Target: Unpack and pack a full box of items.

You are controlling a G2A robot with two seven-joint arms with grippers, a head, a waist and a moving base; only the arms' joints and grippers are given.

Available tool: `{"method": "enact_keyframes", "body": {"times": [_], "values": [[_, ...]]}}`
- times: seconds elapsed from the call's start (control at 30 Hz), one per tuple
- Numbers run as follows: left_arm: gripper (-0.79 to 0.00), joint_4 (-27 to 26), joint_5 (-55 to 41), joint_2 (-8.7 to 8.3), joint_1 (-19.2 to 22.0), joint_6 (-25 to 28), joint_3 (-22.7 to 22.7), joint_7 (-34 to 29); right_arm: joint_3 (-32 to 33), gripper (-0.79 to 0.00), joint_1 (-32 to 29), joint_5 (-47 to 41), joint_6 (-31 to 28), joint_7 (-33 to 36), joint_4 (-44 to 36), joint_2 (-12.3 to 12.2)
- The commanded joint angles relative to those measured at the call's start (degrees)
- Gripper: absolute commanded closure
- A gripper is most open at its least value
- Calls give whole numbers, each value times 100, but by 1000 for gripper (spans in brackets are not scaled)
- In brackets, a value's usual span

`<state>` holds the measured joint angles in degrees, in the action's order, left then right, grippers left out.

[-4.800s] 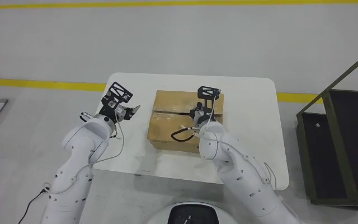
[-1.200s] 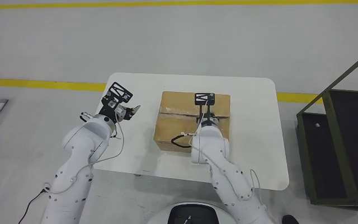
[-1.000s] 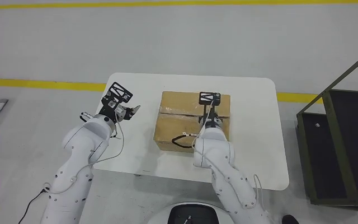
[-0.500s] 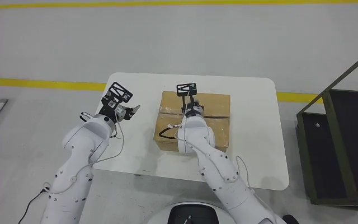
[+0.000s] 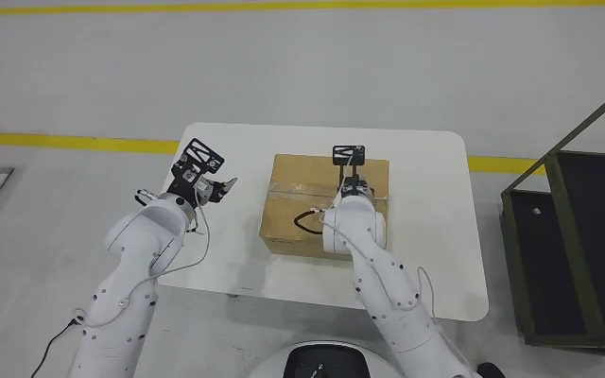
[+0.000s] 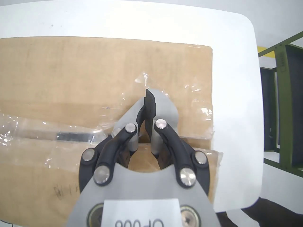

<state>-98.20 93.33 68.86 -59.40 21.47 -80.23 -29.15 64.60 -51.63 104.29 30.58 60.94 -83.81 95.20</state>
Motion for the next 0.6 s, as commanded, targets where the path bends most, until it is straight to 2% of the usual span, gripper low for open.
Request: {"method": "enact_keyframes", "body": {"times": [0.0,0.17,0.33,0.4,0.57], "values": [[-785,0,0,0,0,0,0,0,61,0,-134,119,-57,115,-191,-9],[-785,0,0,0,0,0,0,0,204,0,-433,391,-101,307,-830,-18],[-785,0,0,0,0,0,0,0,102,0,-409,398,-139,-24,-1382,30],[-785,0,0,0,0,0,0,0,8,0,-288,290,-262,-390,-1169,57],[-785,0,0,0,0,0,0,0,-155,0,193,-260,-608,-1213,44,147]]}}
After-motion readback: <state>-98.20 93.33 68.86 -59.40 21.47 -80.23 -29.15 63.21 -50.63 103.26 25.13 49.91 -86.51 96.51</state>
